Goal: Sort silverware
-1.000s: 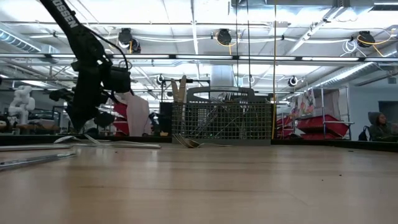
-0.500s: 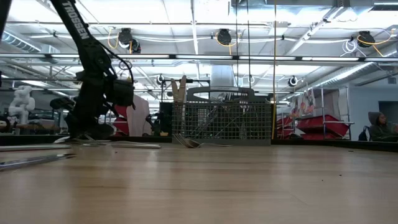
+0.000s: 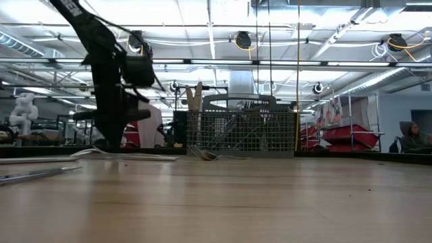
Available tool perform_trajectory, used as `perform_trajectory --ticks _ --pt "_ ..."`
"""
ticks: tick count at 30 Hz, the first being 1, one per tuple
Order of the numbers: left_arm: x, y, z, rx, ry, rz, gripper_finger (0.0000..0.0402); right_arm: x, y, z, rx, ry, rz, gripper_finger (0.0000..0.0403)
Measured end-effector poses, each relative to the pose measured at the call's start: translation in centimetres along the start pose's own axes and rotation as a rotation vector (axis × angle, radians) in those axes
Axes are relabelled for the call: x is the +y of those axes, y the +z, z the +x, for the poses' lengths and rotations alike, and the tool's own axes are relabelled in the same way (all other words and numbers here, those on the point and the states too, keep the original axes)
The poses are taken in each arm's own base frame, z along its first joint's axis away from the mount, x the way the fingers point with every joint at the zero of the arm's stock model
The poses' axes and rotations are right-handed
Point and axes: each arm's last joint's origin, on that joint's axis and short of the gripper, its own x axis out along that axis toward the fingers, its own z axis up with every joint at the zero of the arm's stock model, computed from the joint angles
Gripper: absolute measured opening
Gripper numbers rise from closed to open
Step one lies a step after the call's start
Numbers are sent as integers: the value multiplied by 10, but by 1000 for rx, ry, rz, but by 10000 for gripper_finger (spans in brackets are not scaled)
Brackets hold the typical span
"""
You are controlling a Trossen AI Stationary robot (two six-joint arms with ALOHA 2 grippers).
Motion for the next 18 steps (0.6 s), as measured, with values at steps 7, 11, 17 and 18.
perform_trajectory --ticks 7,11,17,18 --pt "0 3 -16 -96 -28 149 40 1 1 0 -24 53 -4 114" --pt "1 2 -17 -49 -83 284 77 4 2 0 -55 120 -8 114" --pt "1 2 -18 -40 -108 399 142 4 1 0 -43 124 -6 114" --pt "1 2 -18 -41 -108 416 153 4 1 0 -43 124 -5 114"
